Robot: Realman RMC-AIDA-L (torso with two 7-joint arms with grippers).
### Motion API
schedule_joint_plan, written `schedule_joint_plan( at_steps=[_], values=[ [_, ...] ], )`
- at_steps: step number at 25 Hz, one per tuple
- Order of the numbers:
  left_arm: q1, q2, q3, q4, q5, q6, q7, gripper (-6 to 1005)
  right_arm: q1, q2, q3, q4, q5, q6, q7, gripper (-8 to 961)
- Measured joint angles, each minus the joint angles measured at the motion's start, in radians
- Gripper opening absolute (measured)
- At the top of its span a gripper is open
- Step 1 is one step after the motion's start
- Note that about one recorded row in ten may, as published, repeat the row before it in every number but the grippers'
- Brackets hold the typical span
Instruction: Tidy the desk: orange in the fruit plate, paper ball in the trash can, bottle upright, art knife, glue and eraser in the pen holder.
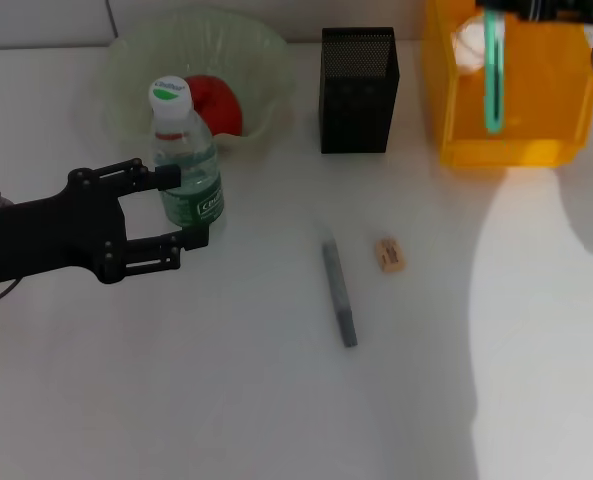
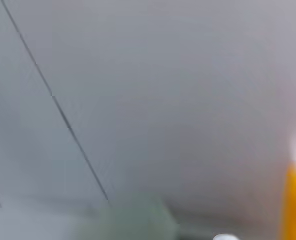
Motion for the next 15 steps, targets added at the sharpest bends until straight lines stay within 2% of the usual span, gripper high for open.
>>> schedule_joint_plan(
  at_steps=[2, 4, 7, 8, 9, 11, 15],
  values=[
    [0.000, -0.004, -0.004, 0.000, 0.000, 0.001, 0.000, 783, -0.014, -0.002, 0.017, 0.117, 0.306, 0.068, -0.258, 185],
    [0.000, -0.006, -0.007, -0.001, 0.000, 0.001, -0.002, 783, 0.024, -0.003, 0.032, 0.324, 0.626, 0.057, -0.550, 186],
    [-0.001, -0.008, -0.011, -0.002, 0.000, 0.004, -0.007, 783, 0.132, -0.004, 0.081, 0.673, 0.983, -0.053, -0.859, 187],
    [-0.001, -0.009, -0.011, -0.002, 0.000, 0.004, -0.008, 783, 0.216, -0.003, 0.132, 0.879, 1.139, -0.112, -1.028, 187],
    [-0.001, -0.010, -0.011, -0.003, 0.000, 0.004, -0.009, 783, 0.216, -0.003, 0.132, 0.879, 1.139, -0.112, -1.028, 187],
    [0.000, -0.011, -0.012, -0.003, 0.000, 0.004, -0.010, 783, 0.291, -0.001, 0.175, 1.031, 1.202, -0.124, -1.168, 187],
    [0.000, -0.013, -0.013, -0.003, 0.000, 0.004, -0.011, 783, 0.393, 0.003, 0.193, 1.170, 1.204, -0.068, -1.320, 188]
  ],
)
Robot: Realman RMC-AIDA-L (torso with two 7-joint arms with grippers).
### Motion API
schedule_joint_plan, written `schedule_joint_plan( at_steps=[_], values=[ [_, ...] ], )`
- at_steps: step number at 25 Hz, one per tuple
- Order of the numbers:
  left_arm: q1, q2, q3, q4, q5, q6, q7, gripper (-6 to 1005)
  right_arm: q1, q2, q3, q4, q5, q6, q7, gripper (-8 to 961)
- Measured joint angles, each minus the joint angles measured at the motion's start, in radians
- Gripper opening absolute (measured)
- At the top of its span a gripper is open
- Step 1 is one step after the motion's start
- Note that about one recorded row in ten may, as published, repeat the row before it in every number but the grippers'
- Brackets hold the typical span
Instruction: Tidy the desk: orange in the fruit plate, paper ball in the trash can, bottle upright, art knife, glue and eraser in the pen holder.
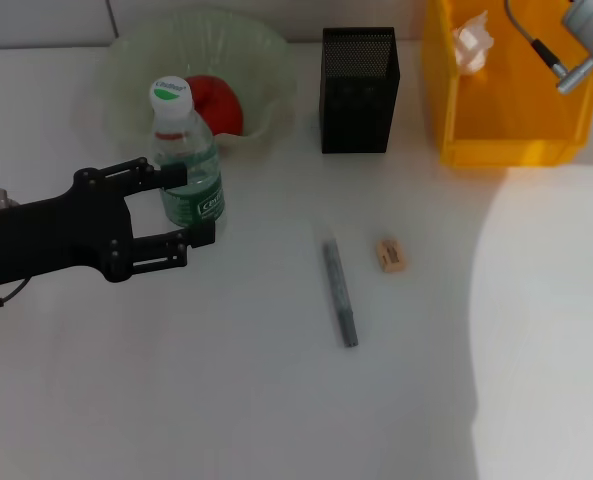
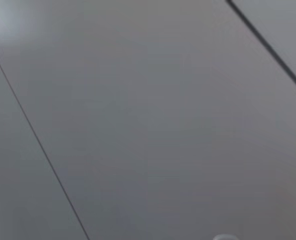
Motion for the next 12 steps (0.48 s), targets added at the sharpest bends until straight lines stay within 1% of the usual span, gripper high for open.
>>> schedule_joint_plan(
  at_steps=[3, 4, 8, 12],
  values=[
    [0.000, -0.002, -0.001, 0.000, 0.000, 0.000, -0.001, 783, 0.045, 0.001, -0.034, 0.031, -0.012, 0.088, -0.026, 189],
    [0.002, -0.006, -0.009, 0.000, -0.001, 0.002, -0.002, 783, 0.055, 0.001, -0.051, 0.036, -0.014, 0.120, -0.029, 189],
    [0.007, -0.011, -0.017, 0.000, -0.001, 0.008, -0.003, 783, 0.079, 0.003, -0.108, 0.044, -0.021, 0.209, -0.034, 190],
    [0.007, -0.013, -0.020, 0.000, -0.001, 0.011, -0.003, 783, 0.080, 0.003, -0.120, 0.045, -0.023, 0.215, -0.036, 191]
  ],
)
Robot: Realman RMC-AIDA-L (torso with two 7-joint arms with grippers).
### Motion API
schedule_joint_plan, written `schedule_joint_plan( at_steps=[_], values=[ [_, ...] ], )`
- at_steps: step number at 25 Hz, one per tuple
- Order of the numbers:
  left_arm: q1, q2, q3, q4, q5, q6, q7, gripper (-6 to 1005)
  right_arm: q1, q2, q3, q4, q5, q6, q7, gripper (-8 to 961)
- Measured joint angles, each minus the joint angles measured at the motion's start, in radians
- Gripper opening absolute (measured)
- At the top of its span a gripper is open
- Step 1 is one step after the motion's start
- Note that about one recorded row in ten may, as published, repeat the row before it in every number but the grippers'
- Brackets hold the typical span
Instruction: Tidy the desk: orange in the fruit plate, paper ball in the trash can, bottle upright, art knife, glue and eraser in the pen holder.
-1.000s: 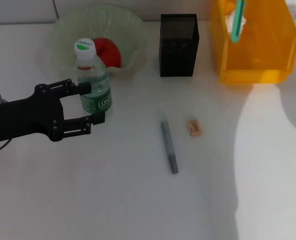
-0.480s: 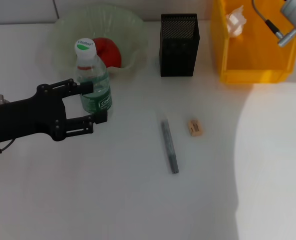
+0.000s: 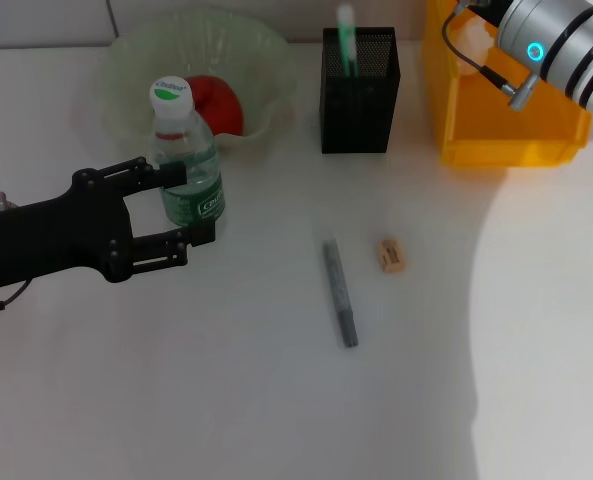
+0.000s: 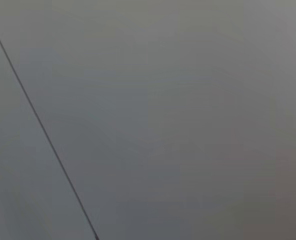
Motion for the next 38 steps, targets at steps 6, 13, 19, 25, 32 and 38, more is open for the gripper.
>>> schedule_joint_plan(
  at_steps=[6, 13, 19, 25, 32, 38],
  values=[
    [0.001, -0.001, -0.002, 0.000, 0.000, 0.002, -0.001, 783, -0.035, -0.005, -0.007, -0.038, -0.012, -0.055, 0.010, 443],
    [0.007, 0.005, -0.005, 0.000, 0.000, 0.005, -0.001, 783, -0.226, -0.024, -0.065, -0.461, -0.356, -0.092, 0.308, 644],
    [0.015, 0.010, -0.010, 0.000, 0.000, 0.014, 0.000, 783, -0.211, -0.055, 0.098, -0.926, -1.153, -0.540, 0.938, 757],
    [0.014, 0.012, -0.012, -0.003, 0.000, 0.017, 0.000, 783, 0.038, -0.091, 0.104, -0.889, -1.558, -0.901, 1.137, 838],
    [0.002, 0.011, -0.016, -0.011, 0.001, 0.010, 0.006, 783, 0.161, -0.002, -0.046, -0.732, -1.884, -0.783, 1.152, 820],
    [-0.005, 0.007, -0.016, -0.011, 0.001, 0.012, 0.009, 783, 0.156, -0.003, -0.172, -0.674, -1.837, -0.669, 1.071, 806]
  ],
)
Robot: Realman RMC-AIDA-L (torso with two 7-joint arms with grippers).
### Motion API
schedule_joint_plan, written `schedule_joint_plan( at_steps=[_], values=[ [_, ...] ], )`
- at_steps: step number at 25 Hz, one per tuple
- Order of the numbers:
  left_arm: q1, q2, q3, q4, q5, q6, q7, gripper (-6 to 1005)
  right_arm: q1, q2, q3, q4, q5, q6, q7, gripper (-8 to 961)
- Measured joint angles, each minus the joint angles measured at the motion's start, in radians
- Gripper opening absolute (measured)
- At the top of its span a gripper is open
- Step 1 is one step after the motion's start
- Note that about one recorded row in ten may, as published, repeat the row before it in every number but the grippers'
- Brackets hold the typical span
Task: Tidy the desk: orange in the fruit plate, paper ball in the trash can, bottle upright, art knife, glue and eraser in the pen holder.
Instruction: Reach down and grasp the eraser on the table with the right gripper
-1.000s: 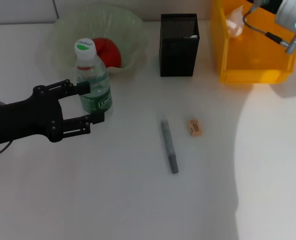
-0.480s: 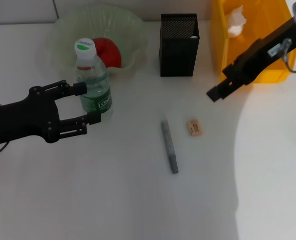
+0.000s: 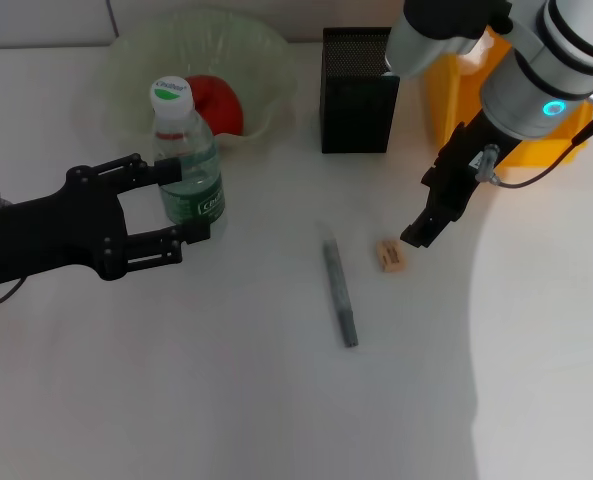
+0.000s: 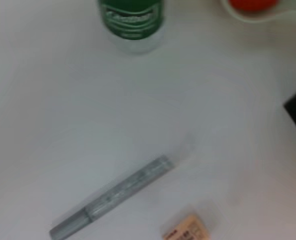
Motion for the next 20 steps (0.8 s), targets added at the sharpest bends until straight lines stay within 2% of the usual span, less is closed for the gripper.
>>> schedule_joint_plan(
  at_steps=[8, 20],
  values=[
    [-0.006, -0.003, -0.001, 0.000, 0.000, -0.004, -0.009, 783, 0.010, -0.005, 0.002, 0.090, 0.041, 0.028, -0.211, 786],
    [-0.012, -0.008, -0.003, -0.012, -0.001, -0.006, -0.010, 783, 0.009, 0.001, -0.007, 0.202, 0.083, 0.151, -0.375, 756]
  ],
)
